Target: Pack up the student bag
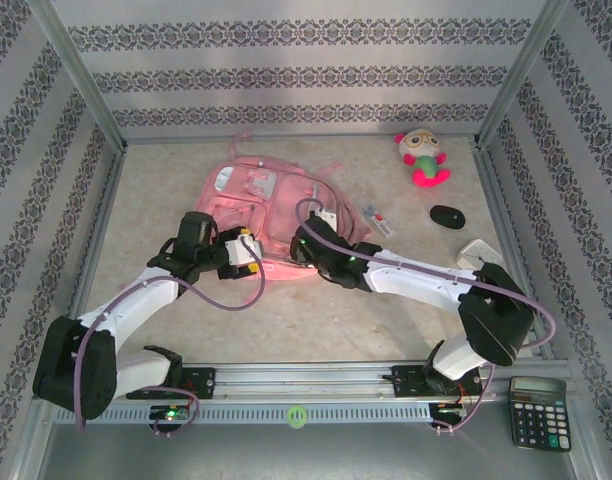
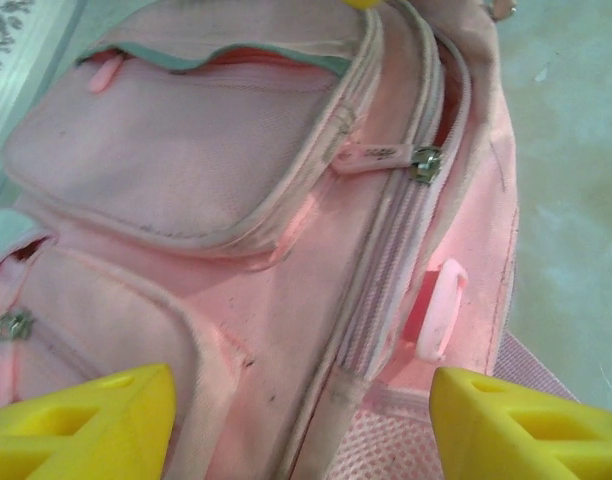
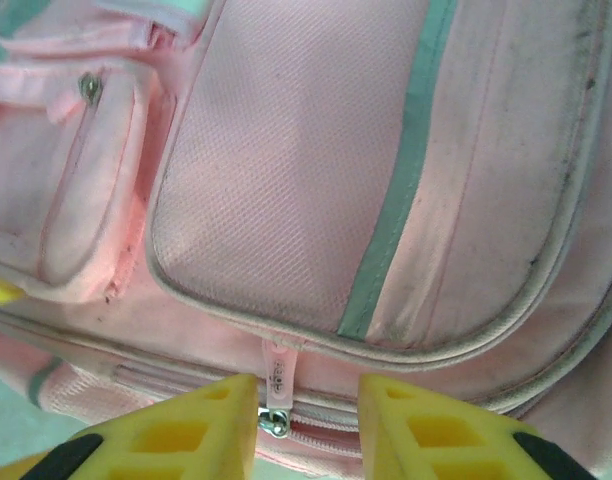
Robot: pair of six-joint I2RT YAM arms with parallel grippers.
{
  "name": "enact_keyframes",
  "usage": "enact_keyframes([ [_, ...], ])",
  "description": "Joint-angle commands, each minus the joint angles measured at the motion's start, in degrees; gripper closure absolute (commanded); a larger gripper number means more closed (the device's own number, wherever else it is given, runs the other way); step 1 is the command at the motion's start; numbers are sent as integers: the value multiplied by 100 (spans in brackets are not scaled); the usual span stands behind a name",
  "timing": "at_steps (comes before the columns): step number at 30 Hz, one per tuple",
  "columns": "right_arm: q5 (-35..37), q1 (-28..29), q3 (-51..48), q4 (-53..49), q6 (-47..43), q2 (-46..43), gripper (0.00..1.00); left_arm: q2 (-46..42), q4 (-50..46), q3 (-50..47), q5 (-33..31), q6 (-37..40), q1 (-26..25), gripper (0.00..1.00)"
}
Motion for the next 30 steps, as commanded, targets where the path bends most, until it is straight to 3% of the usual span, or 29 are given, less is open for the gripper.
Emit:
enact_keyframes([
  [1, -953, -188, -229, 535, 333, -131, 66, 274, -44, 195, -97, 790, -222, 31],
  [7, -1525, -362, -204, 257, 830, -13, 62, 721, 601, 19, -748, 1348, -410, 32],
  [8, -1560, -398, -192, 215, 884, 31, 62, 770, 717, -29, -835, 1394, -419, 39],
  [10, -1662, -451, -189, 216, 926, 128, 61, 790, 806, -89, -828, 1458, -440, 64],
  [18, -2453, -881, -17, 364, 921, 633, 60, 567, 1083, -535, -559, 1709, -542, 94],
  [22, -2533, -743, 362, 6, 873, 902, 59, 559, 1221, -593, -627, 1731, -546, 98],
  [26, -1919, -419, 766, -905, 636, 1049, 58, 622, 1299, -623, -634, 1698, -543, 100],
  [30, -1795, -252, 1197, -1299, 460, 1374, 56, 534, 1299, -636, -543, 1618, -551, 100],
])
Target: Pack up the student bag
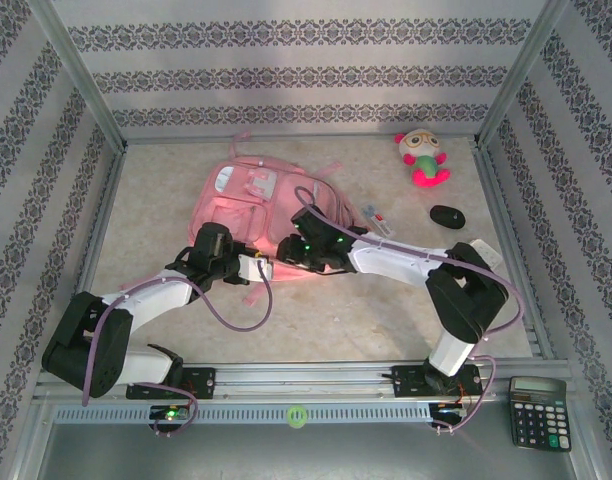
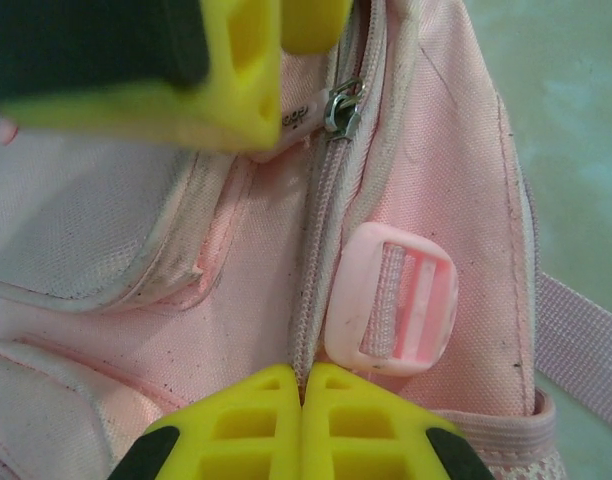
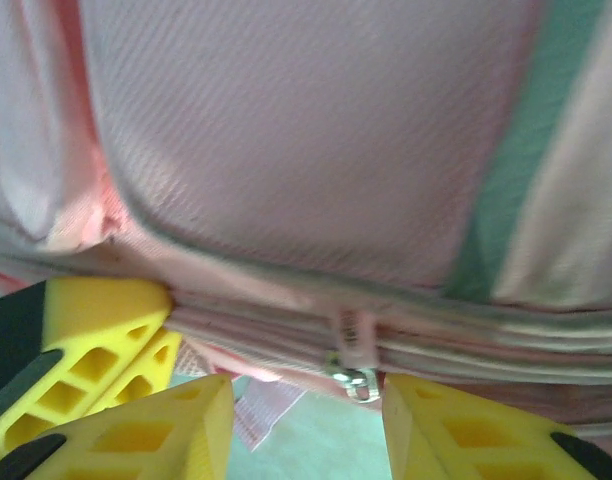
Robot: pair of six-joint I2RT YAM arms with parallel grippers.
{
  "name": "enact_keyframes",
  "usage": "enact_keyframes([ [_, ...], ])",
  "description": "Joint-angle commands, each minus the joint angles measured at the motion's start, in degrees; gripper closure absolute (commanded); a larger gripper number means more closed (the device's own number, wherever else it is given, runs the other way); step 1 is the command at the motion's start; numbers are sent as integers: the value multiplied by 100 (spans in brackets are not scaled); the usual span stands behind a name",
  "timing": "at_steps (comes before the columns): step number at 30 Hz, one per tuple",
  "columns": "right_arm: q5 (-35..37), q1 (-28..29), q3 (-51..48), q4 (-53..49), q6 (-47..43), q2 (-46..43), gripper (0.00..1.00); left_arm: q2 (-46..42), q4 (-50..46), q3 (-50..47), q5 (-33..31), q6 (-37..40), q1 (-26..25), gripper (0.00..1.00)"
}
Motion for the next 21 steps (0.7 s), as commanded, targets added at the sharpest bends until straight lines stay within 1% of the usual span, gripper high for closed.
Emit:
enact_keyframes([
  [1, 263, 80, 321, -577, -218, 262, 56, -117, 84, -95, 235, -3, -102, 100],
  [3, 430, 101, 504, -742, -240, 367, 56, -181, 123, -136, 274, -9, -106, 100],
  [7, 1303, 205, 953, -1386, -358, 576, 56, -237, 146, -162, 282, -26, -107, 100],
  [11, 1885, 350, 1274, -1777, -540, 779, 56, -240, 199, -167, 294, -53, -103, 100],
  [12, 1887, 351, 1302, -1761, -556, 827, 56, -240, 210, -171, 294, -69, -103, 100],
  [15, 1448, 320, 1264, -1323, -706, 956, 57, -263, 273, -190, 302, -108, -101, 100],
  [18, 1201, 388, 1385, -1229, -815, 1061, 56, -278, 308, -197, 252, -133, -109, 100],
  [21, 1696, 482, 1772, -1992, -892, 1261, 57, -299, 309, -192, 228, -138, -101, 100],
])
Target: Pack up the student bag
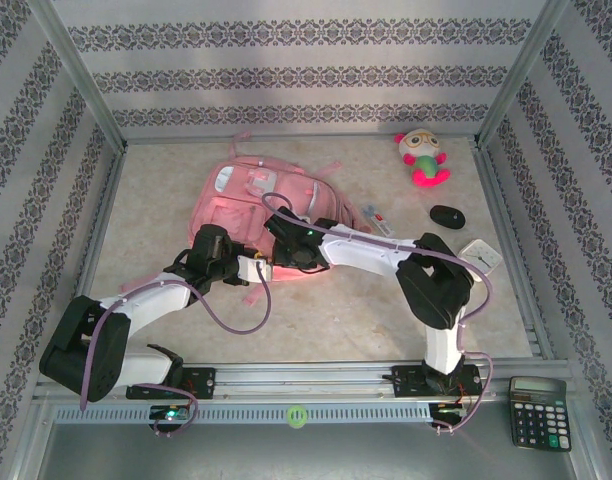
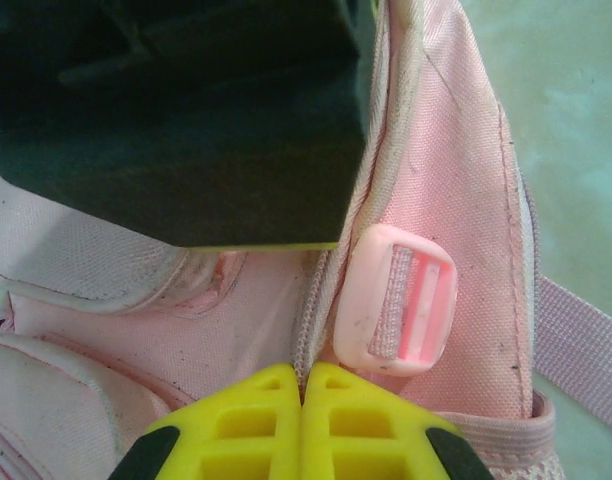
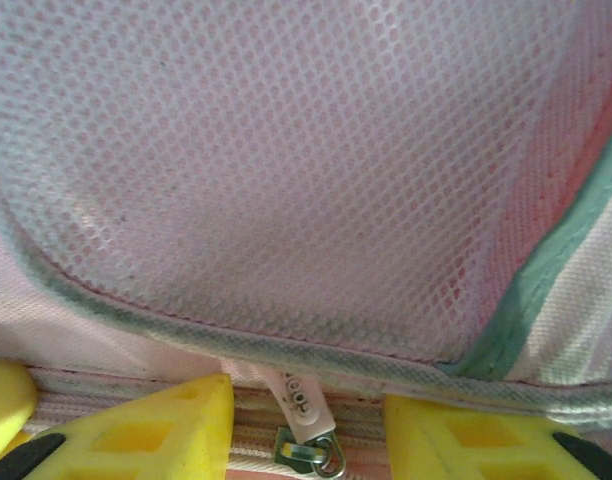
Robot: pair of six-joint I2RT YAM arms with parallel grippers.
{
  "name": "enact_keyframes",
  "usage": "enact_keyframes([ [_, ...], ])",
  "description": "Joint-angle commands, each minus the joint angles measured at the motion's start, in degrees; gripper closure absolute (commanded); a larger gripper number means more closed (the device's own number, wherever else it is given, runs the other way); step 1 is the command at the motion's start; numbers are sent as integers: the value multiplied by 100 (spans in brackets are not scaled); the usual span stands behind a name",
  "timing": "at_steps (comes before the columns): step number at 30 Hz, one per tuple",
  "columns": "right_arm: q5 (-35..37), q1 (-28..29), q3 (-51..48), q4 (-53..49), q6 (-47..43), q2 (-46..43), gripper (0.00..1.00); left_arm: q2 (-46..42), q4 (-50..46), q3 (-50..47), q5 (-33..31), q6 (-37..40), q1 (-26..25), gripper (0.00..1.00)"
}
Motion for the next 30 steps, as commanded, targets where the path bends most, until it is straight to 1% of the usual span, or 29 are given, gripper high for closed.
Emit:
enact_keyframes([
  [1, 552, 87, 444, -656, -268, 264, 61, -159, 156, -67, 215, -109, -98, 100],
  [4, 1195, 87, 509, -1181, -234, 191, 73, -193, 117, -65, 173, -108, -98, 100],
  [6, 1482, 79, 402, -1263, -217, 23, 78, -203, 112, -65, 139, -106, -99, 100],
  [8, 1593, 55, 266, -1193, -199, -121, 80, -193, 112, -63, 134, -97, -101, 100],
  [12, 1587, 1, 144, -1101, -132, -189, 81, -191, 111, -45, 135, -119, -98, 100],
  [13, 1488, -13, 93, -979, -133, -187, 81, -193, 112, -50, 121, -115, -99, 100],
  [14, 1304, -41, 20, -820, -115, -195, 79, -209, 106, -58, 127, -122, -101, 100],
  [16, 962, -92, -135, -438, 13, -187, 70, -216, 112, -54, 105, -128, -105, 100],
  [17, 842, -110, -193, -291, 45, -177, 68, -214, 112, -60, 105, -117, -103, 100],
  [18, 753, -123, -230, -168, 74, -149, 68, -218, 112, -56, 101, -122, -103, 100],
  [20, 741, -132, -216, -136, 73, -113, 79, -224, 112, -60, 91, -123, -100, 100],
  [22, 910, -115, -253, -173, 71, -209, 87, -221, 105, -57, 43, -139, -101, 100],
  [25, 1195, -106, -586, -58, 135, -572, 93, -204, 56, -26, -82, -145, -99, 100],
  [28, 1356, -186, -1039, 93, 228, -973, 96, -216, 3, -19, -219, -141, -100, 100],
  [30, 1330, -297, -1340, 185, 308, -1183, 96, -225, -43, -23, -314, -137, -101, 100],
])
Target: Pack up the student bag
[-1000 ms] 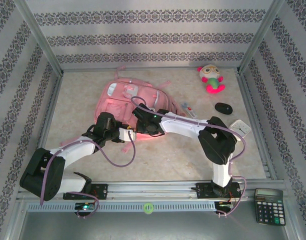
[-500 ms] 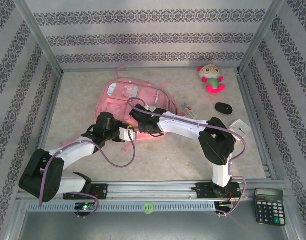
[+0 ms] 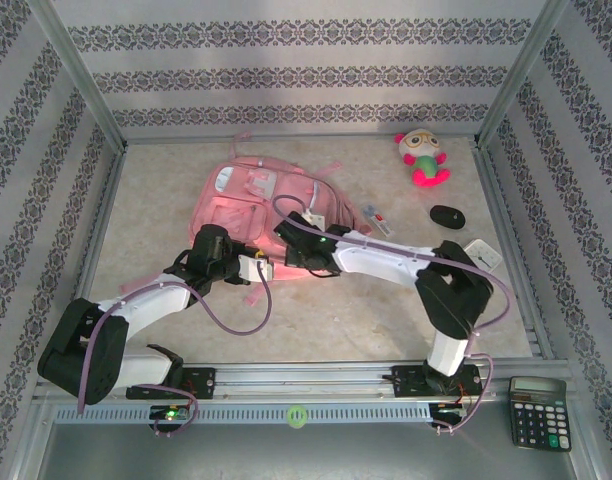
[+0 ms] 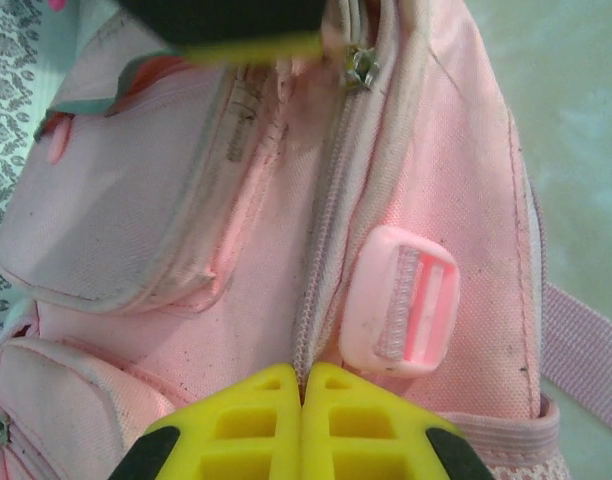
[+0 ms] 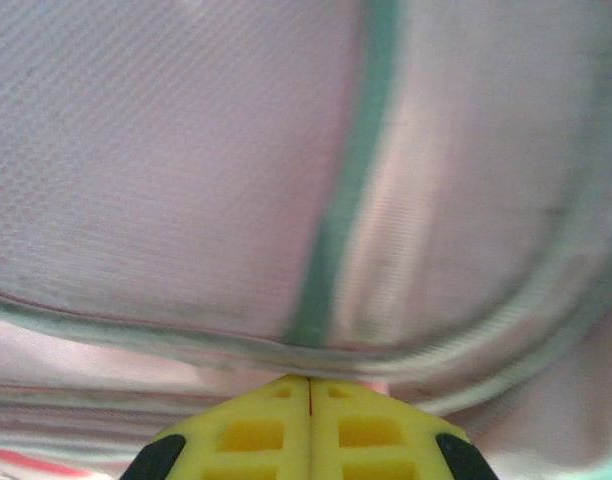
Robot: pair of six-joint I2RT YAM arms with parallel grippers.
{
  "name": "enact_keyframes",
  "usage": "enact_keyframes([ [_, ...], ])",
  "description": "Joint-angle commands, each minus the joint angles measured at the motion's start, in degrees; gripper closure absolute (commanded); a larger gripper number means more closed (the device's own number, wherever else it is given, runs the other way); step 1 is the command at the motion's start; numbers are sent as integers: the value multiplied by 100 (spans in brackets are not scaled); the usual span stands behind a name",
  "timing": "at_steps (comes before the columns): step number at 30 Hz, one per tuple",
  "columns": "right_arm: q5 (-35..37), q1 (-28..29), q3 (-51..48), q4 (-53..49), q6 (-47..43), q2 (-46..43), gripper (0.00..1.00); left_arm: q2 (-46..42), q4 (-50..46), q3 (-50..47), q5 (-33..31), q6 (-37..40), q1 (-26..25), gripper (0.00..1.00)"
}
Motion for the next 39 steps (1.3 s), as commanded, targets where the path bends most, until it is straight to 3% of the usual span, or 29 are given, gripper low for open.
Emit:
enact_keyframes([
  [1, 398, -291, -577, -45, 186, -406, 97, -138, -129, -18, -260, -71, -33, 100],
  [7, -86, -673, -1551, 910, 207, -1005, 99, -224, -210, 7, -307, -153, -24, 100],
  [9, -390, -717, -1860, 1495, 63, -1291, 93, -280, -388, 138, -50, -424, -30, 100],
  [11, -838, -755, -2187, 2157, -185, -1580, 80, -354, -728, 354, 453, -681, -33, 84],
  [13, -1334, -879, -2402, 2563, -322, -1794, 71, -404, -1013, 599, 921, -994, -38, 61],
  [14, -1560, -947, -2469, 2653, -384, -1886, 70, -383, -1184, 745, 1119, -1034, -56, 54],
  [16, -1851, -1048, -2551, 2763, -538, -2023, 67, -269, -1471, 990, 1353, -1053, -114, 51],
  [20, -2203, -1184, -2625, 2845, -751, -2160, 64, 233, -2020, 1441, 1418, -635, -290, 50],
  [28, -3081, -1399, -2803, 3304, -728, -1986, 61, 1011, -2191, 1709, 1158, -97, -583, 50],
  [39, -3806, -1733, -2785, 3298, -1020, -1438, 59, 1487, -367, 1125, 515, -254, -736, 52],
])
